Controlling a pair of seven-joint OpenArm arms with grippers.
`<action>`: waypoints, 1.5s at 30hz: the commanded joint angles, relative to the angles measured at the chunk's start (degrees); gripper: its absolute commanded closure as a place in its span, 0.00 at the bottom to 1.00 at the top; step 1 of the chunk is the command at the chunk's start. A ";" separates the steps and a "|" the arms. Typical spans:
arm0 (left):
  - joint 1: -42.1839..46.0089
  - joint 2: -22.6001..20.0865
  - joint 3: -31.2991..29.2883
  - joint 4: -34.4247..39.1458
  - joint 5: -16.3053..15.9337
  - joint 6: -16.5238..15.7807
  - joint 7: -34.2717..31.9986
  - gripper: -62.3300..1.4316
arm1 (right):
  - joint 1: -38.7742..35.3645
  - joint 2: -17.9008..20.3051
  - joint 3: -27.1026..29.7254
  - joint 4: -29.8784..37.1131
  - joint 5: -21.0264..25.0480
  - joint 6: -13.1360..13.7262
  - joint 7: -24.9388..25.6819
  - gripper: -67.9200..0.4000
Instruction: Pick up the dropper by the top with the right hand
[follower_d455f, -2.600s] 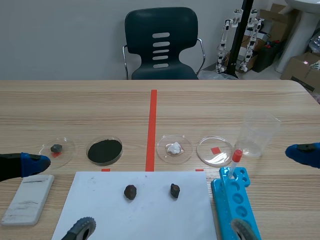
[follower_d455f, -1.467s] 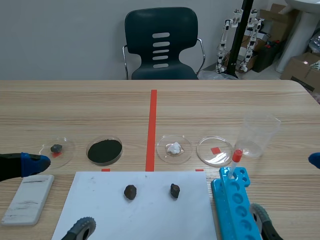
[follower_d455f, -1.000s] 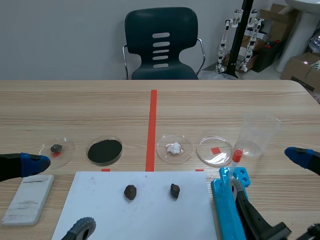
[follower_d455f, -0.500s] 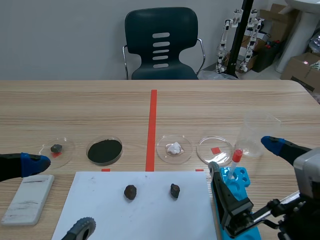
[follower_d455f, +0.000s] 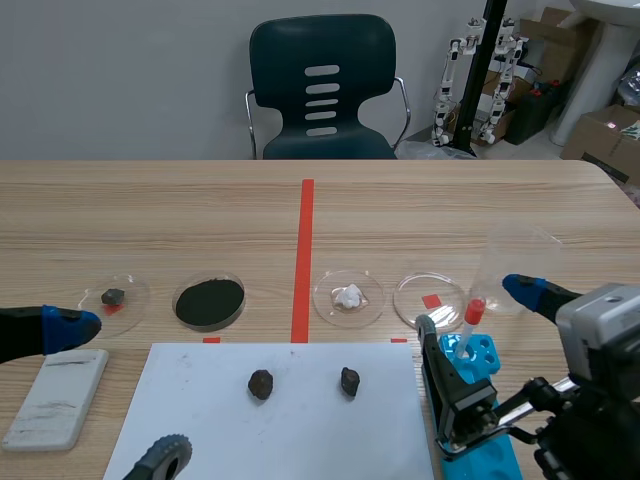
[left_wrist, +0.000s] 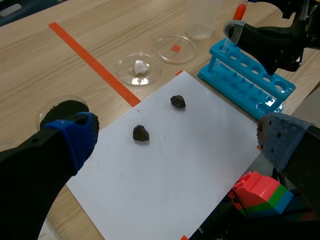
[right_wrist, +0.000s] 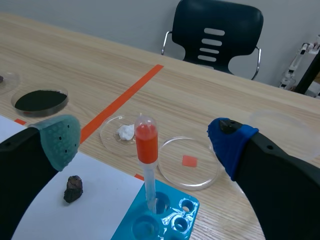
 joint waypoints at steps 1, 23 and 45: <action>0.44 0.26 0.33 0.61 -0.57 -0.04 -0.83 0.00 | 0.94 0.79 -0.39 -0.33 0.20 -0.07 0.87 0.25; 0.44 0.26 0.33 0.61 -0.57 -0.04 -0.83 0.00 | 0.61 0.76 -0.39 -0.70 -0.26 -0.07 1.27 0.33; 0.44 0.28 0.33 0.61 -0.57 -0.04 -0.83 0.00 | 0.26 0.76 -0.39 -0.96 -3.21 -2.19 1.05 0.41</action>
